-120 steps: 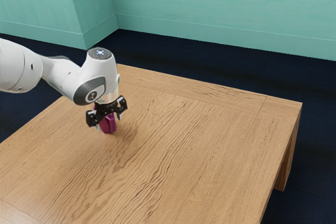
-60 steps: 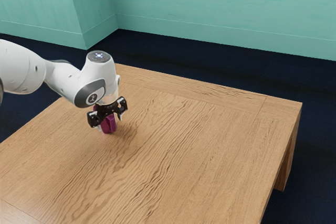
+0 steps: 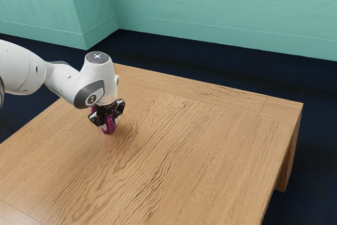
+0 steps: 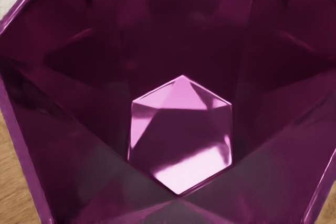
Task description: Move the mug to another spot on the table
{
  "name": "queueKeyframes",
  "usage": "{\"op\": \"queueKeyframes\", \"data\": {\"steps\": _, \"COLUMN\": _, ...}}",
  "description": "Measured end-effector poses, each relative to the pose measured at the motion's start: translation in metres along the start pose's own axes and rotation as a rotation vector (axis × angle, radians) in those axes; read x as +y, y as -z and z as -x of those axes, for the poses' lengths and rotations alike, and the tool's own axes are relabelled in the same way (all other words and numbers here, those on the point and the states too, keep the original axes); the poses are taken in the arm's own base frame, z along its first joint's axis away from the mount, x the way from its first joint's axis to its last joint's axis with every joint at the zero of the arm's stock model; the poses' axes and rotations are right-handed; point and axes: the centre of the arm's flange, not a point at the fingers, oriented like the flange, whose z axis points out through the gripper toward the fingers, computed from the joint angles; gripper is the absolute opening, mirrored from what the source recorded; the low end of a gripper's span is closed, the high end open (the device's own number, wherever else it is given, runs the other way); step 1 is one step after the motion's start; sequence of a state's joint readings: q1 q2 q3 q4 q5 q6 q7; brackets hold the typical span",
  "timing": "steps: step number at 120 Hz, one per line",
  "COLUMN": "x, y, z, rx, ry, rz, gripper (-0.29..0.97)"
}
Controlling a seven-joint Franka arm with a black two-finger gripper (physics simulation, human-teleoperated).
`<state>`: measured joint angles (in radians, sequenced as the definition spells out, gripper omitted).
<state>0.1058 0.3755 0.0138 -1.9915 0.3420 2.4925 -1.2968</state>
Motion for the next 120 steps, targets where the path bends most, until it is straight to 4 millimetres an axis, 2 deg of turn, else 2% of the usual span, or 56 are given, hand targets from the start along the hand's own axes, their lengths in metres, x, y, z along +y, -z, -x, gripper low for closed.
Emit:
{"op": "queueKeyframes", "data": {"steps": 32, "x": 0.001, "y": 0.006, "z": 0.000, "rx": 0.005, "ry": 0.002, "rz": 0.000, "gripper": 0.09}}
{"op": "queueKeyframes", "data": {"steps": 44, "x": 0.005, "y": 0.015, "z": 0.009, "rx": 0.009, "ry": -0.011, "rz": -0.004, "gripper": 0.07}}
{"op": "queueKeyframes", "data": {"steps": 56, "x": 0.010, "y": 0.036, "z": 0.021, "rx": 0.017, "ry": -0.022, "rz": -0.007, "gripper": 0.04}}
{"op": "queueKeyframes", "data": {"steps": 64, "x": 0.008, "y": 0.050, "z": 0.032, "rx": 0.018, "ry": -0.029, "rz": -0.012, "gripper": 0.01}}
{"op": "queueKeyframes", "data": {"steps": 72, "x": 0.005, "y": 0.054, "z": 0.044, "rx": 0.014, "ry": -0.033, "rz": -0.026, "gripper": -0.02}}
{"op": "queueKeyframes", "data": {"steps": 95, "x": -0.015, "y": 0.069, "z": 0.094, "rx": 0.009, "ry": -0.060, "rz": -0.061, "gripper": -0.06}}
{"op": "queueKeyframes", "data": {"steps": 104, "x": -0.016, "y": 0.075, "z": 0.114, "rx": 0.036, "ry": -0.083, "rz": -0.062, "gripper": -0.07}}
{"op": "queueKeyframes", "data": {"steps": 111, "x": -0.014, "y": 0.076, "z": 0.125, "rx": 0.070, "ry": -0.099, "rz": -0.063, "gripper": -0.08}}
{"op": "queueKeyframes", "data": {"steps": 120, "x": -0.016, "y": 0.067, "z": 0.131, "rx": 0.116, "ry": -0.108, "rz": -0.081, "gripper": -0.09}}
